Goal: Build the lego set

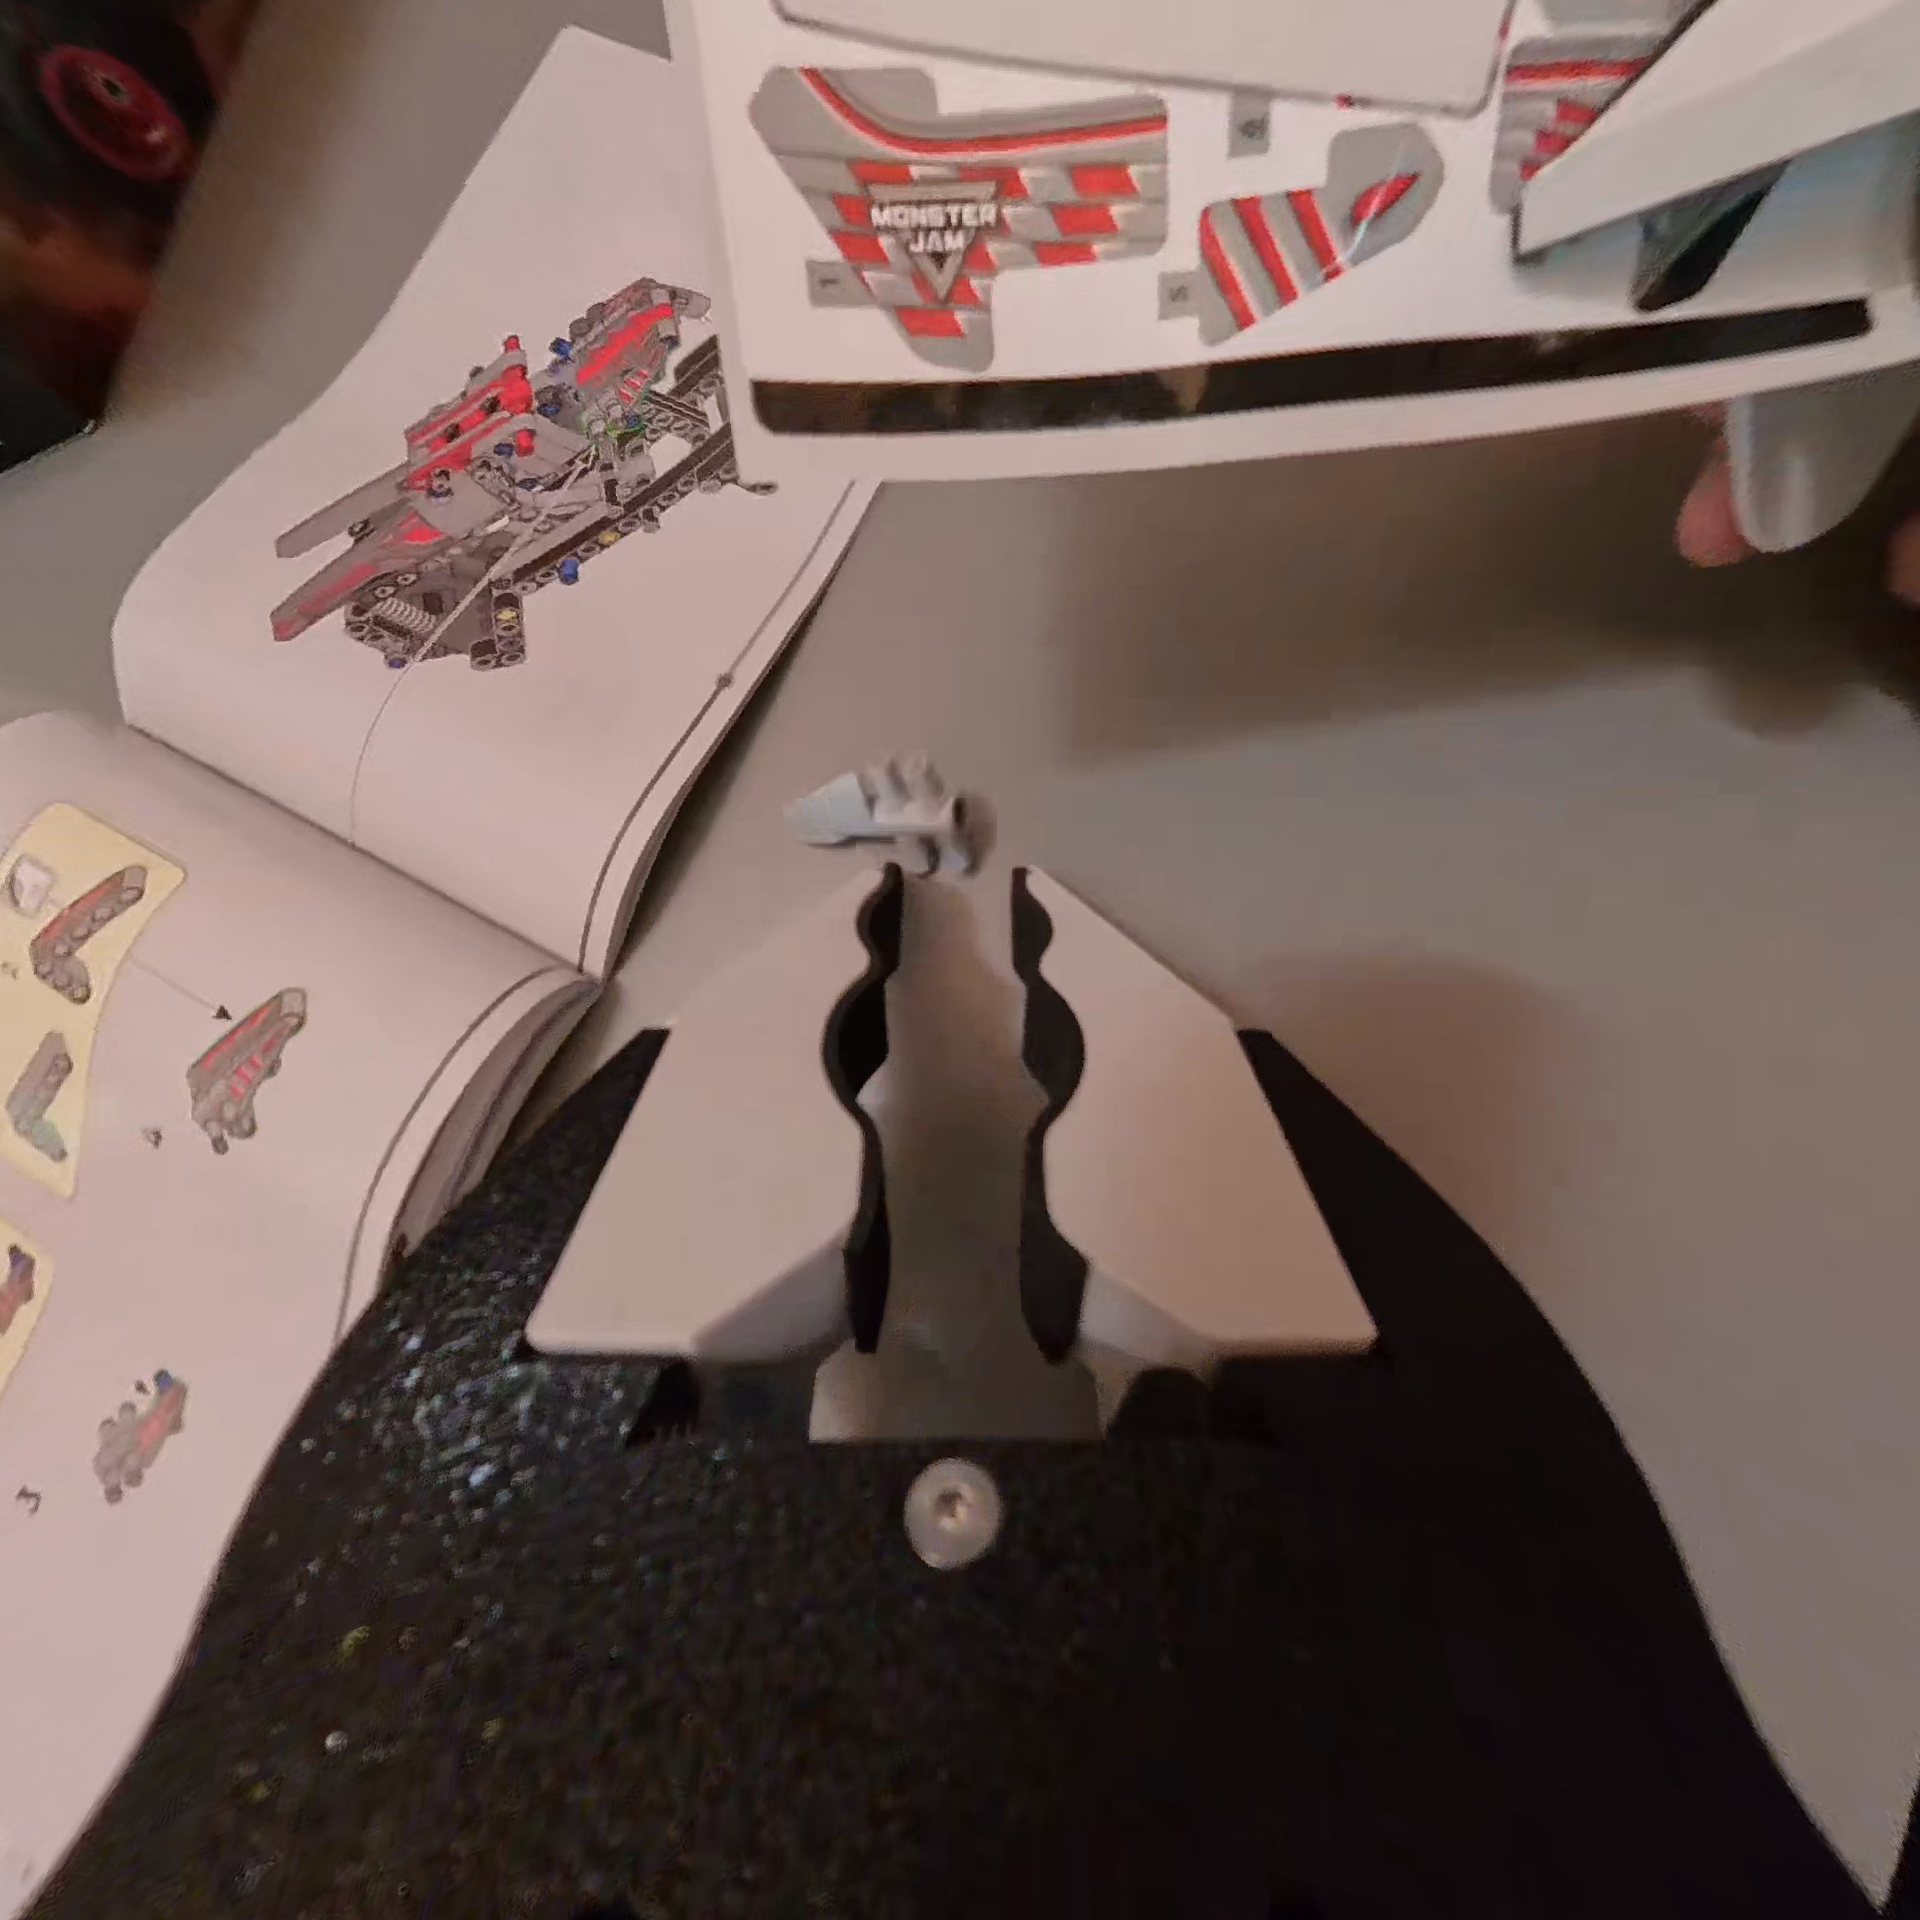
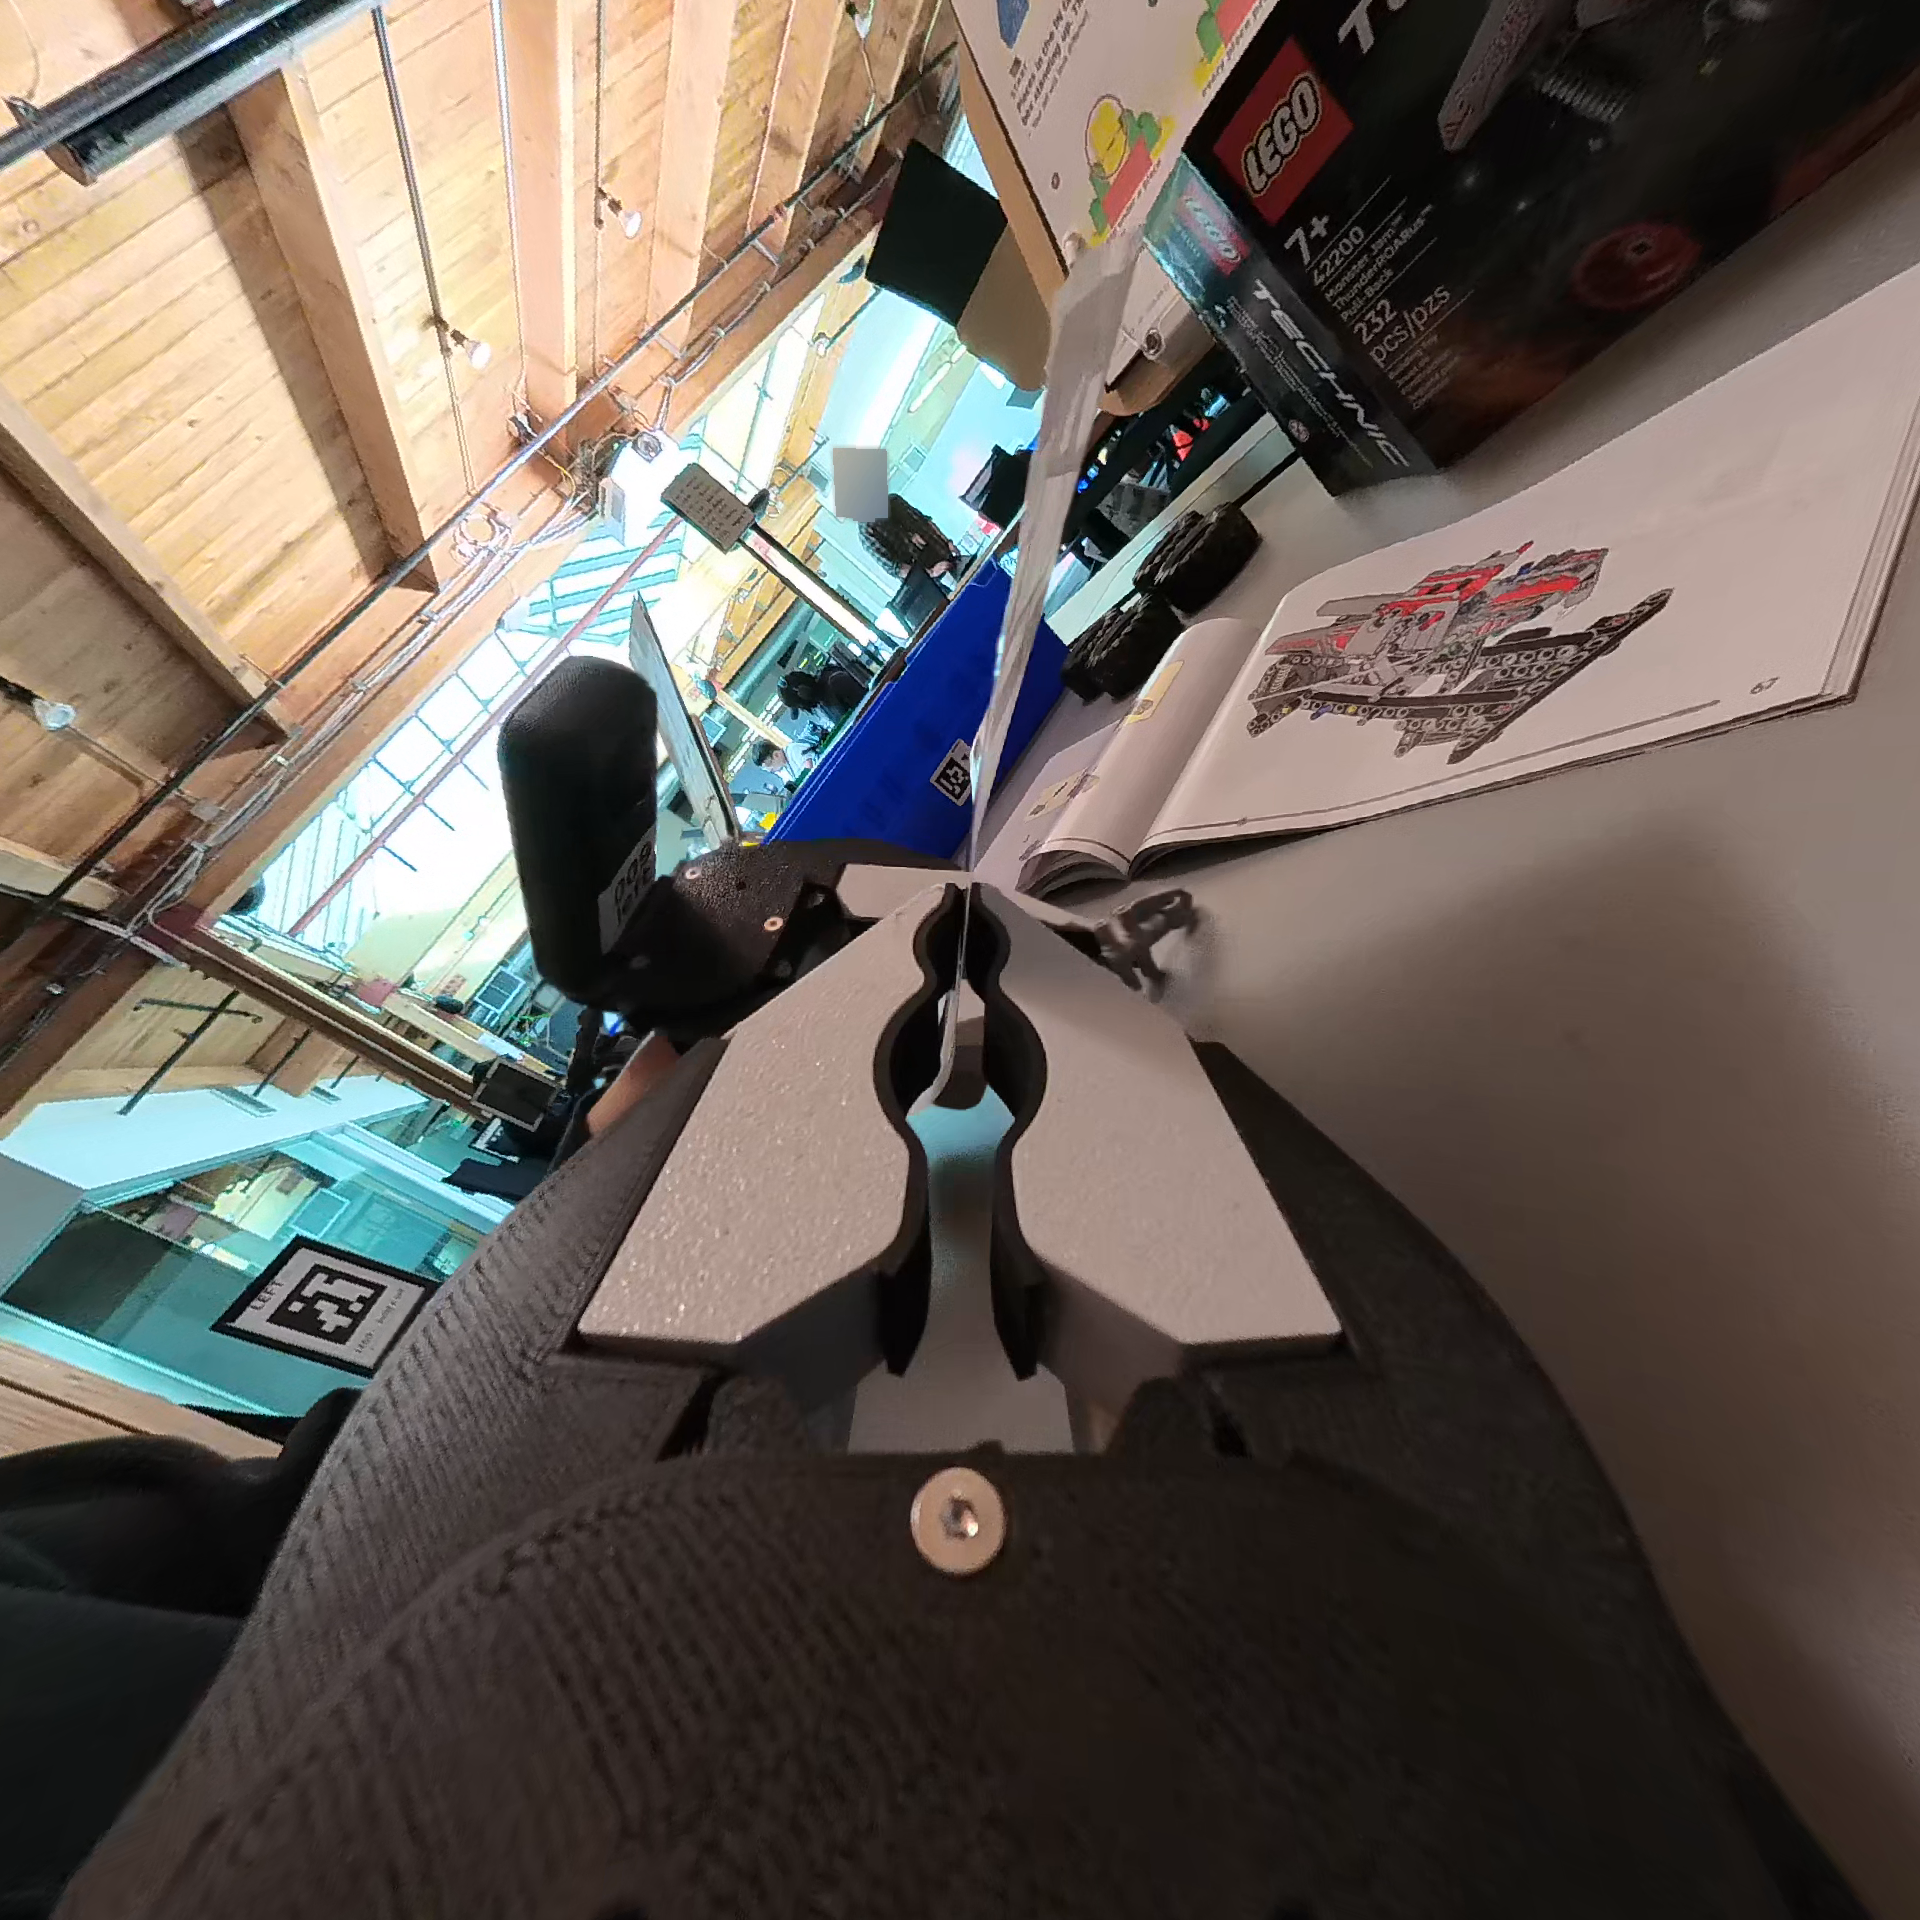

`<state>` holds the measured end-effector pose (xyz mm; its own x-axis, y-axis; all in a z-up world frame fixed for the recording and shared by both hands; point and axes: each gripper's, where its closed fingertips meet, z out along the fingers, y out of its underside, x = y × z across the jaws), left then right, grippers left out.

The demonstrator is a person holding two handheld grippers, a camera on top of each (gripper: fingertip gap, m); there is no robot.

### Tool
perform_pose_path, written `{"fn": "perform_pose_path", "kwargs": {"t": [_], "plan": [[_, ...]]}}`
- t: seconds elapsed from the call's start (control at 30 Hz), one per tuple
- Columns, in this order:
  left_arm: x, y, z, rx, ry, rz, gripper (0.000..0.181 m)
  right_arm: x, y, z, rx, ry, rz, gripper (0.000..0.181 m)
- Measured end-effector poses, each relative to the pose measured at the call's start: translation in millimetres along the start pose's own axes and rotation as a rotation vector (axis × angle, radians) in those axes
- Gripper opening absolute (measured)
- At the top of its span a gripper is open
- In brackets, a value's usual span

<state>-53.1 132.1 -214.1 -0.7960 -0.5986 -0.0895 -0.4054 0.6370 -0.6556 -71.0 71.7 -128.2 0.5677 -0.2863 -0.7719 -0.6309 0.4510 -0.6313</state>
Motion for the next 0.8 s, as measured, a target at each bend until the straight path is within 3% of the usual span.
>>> {"fn": "perform_pose_path", "kwargs": {"t": [0.07, 0.17, 0.23, 0.37, 0.53, 0.67, 0.8], "plan": [[0, 0, 0, 0.006, 0.023, 0.083, 0.012, 0, 0, 0, 0.001, -0.001, 0.003, 0.000], [-3, 2, -3, -0.001, 0.035, 0.168, 0.017, -1, 0, -1, 0.001, -0.004, -0.011, 0.000], [-8, -2, -6, 0.010, 0.037, 0.083, 0.034, -2, -1, -2, 0.010, -0.007, -0.008, 0.000], [-26, -21, -3, 0.072, -0.036, -0.174, 0.043, -1, -4, -4, 0.039, -0.006, -0.007, 0.000], [-27, -28, 22, 0.043, -0.059, -0.253, 0.047, -3, -8, -8, 0.079, 0.025, -0.071, 0.000], [-12, -33, 25, 0.057, 0.020, -0.108, 0.023, -3, -9, -10, 0.095, 0.029, -0.070, 0.000], [10, -27, 17, 0.054, 0.167, 0.088, 0.020, -2, -12, -11, 0.105, 0.024, -0.050, 0.000]]}}
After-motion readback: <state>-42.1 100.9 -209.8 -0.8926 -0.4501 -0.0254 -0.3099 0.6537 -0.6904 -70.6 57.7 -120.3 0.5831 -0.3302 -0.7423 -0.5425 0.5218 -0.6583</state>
